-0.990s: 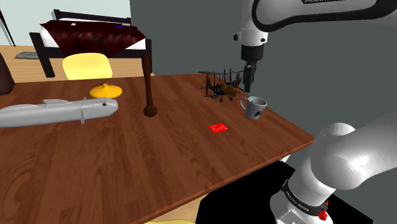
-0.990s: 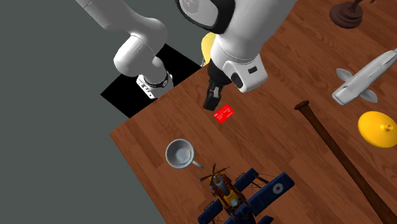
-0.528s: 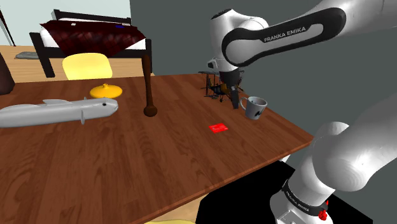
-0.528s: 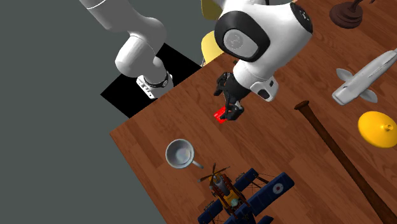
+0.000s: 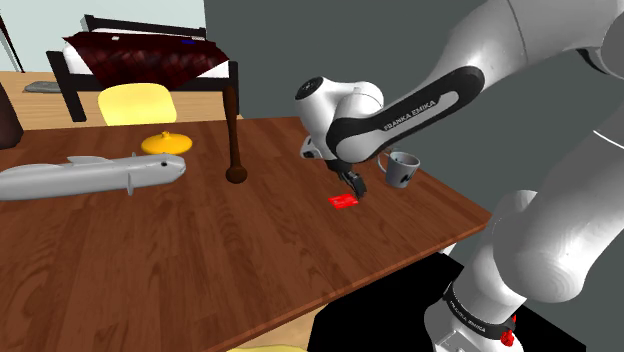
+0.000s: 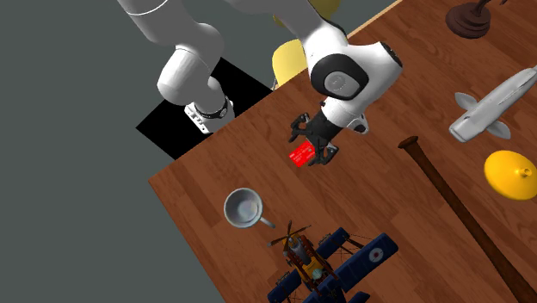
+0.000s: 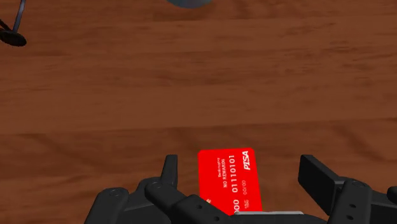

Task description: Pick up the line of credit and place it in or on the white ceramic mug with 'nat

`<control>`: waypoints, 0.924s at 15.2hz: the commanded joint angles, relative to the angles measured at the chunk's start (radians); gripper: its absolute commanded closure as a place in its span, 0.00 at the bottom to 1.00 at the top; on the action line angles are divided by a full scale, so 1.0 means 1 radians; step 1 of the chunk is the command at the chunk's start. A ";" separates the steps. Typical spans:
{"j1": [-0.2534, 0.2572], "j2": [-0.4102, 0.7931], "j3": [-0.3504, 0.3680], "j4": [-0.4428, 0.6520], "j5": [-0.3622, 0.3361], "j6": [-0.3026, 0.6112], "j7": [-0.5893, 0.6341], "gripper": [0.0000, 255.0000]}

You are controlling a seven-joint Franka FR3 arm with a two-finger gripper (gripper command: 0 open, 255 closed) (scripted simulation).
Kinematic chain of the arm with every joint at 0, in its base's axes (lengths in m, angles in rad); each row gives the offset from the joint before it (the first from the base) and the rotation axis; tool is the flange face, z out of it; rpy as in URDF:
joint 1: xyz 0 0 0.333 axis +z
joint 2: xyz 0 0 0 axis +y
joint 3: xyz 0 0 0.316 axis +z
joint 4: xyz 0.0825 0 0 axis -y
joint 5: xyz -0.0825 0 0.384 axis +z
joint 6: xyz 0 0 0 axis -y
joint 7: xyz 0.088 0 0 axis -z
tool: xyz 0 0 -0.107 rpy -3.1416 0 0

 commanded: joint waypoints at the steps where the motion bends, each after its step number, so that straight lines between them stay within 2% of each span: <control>1: -0.001 0.026 -0.001 -0.017 -0.023 0.036 -0.005 0.00; 7: -0.021 0.048 -0.021 -0.066 -0.059 0.110 0.010 0.00; 14: -0.021 0.048 -0.021 -0.066 -0.059 0.110 0.010 0.00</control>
